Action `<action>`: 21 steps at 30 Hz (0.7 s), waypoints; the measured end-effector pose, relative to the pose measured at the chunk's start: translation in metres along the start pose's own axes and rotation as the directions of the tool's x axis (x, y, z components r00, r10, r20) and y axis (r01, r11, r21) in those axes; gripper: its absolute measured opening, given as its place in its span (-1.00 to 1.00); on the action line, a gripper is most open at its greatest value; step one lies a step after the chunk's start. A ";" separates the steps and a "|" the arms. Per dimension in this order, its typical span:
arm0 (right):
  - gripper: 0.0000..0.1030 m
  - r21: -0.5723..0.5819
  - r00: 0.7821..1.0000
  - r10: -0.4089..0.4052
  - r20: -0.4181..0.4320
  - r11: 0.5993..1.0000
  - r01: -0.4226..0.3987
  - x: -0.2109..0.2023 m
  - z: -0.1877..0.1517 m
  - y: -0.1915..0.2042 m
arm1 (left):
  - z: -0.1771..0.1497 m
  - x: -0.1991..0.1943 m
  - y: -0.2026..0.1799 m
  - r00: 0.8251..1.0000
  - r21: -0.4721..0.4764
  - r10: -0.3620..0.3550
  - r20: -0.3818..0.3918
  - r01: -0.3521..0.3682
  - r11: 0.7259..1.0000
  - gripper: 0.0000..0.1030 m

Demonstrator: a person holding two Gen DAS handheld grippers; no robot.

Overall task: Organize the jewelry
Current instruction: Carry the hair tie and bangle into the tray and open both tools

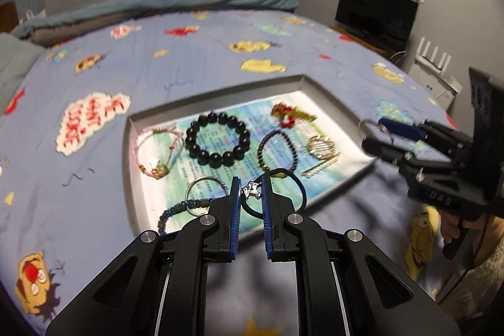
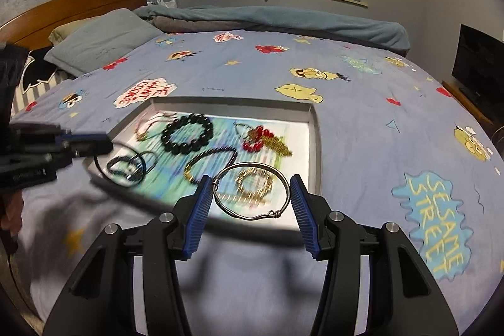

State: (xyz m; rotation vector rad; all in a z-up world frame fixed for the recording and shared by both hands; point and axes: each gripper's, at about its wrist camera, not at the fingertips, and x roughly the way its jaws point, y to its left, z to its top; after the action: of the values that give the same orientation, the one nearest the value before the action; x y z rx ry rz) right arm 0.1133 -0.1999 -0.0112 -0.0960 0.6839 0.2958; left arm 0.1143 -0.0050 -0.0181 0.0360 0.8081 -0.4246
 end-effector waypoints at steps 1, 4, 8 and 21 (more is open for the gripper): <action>-0.02 0.002 1.000 -0.003 -0.005 1.000 0.003 0.006 0.004 -0.002 | 0.000 0.006 0.001 1.000 -0.002 0.004 -0.012 -0.004 1.000 -0.74; -0.02 0.011 0.999 -0.012 -0.039 1.000 0.012 0.026 0.014 -0.008 | 0.000 0.026 0.004 0.998 0.002 0.013 -0.055 -0.013 1.000 -0.73; -0.02 0.005 0.994 -0.015 -0.107 1.000 0.016 0.056 0.026 -0.009 | -0.001 0.041 0.008 0.996 -0.004 0.012 -0.092 -0.012 1.000 -0.74; -0.02 -0.049 0.961 -0.044 -0.271 0.998 0.031 0.116 0.033 0.000 | 0.000 0.065 0.010 0.992 0.008 -0.001 -0.127 0.002 1.000 -0.73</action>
State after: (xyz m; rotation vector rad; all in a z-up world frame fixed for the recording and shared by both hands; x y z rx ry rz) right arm 0.2185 -0.1660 -0.0598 -0.1948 0.9482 0.2636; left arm 0.1579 -0.0193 -0.0652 0.0710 0.9316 -0.4304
